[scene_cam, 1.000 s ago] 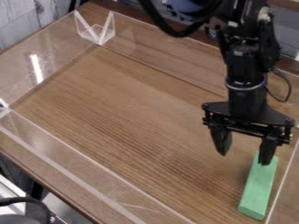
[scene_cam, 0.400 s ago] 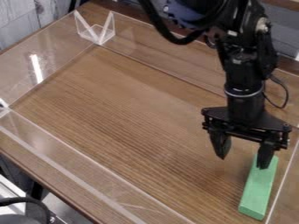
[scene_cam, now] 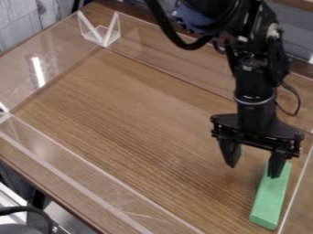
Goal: Put the green block in the brown bowl
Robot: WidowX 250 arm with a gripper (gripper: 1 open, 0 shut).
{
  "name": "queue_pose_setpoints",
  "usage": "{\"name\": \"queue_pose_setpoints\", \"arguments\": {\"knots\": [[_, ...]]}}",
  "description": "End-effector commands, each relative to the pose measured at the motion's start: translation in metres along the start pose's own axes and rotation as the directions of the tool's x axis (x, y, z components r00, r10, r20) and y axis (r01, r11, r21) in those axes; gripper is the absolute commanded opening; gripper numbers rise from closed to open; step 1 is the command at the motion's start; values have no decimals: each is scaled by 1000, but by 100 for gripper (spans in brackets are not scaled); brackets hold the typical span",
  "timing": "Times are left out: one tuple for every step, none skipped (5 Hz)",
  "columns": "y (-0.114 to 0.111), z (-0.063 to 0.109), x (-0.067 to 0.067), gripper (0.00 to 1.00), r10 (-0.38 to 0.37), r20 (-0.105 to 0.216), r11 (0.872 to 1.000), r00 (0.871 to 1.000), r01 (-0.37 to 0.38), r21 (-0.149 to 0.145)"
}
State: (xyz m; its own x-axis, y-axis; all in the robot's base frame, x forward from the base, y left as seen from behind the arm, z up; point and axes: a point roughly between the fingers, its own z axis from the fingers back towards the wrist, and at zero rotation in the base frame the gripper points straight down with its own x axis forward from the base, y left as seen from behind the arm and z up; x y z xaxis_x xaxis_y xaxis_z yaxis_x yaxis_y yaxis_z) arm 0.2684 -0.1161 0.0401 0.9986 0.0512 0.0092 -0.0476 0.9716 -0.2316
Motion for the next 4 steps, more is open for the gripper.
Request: {"name": "queue_pose_setpoints", "arguments": {"knots": [[-4,6,4,100,-8,32,1000,999,9,-10],[-3,5,5,100,-4,32,1000,999,5,-7],[-2,4,5,100,0,32,1000,999,1,-5],[0,3,5,100,4,31,1000,1000,-4,-3]]}}
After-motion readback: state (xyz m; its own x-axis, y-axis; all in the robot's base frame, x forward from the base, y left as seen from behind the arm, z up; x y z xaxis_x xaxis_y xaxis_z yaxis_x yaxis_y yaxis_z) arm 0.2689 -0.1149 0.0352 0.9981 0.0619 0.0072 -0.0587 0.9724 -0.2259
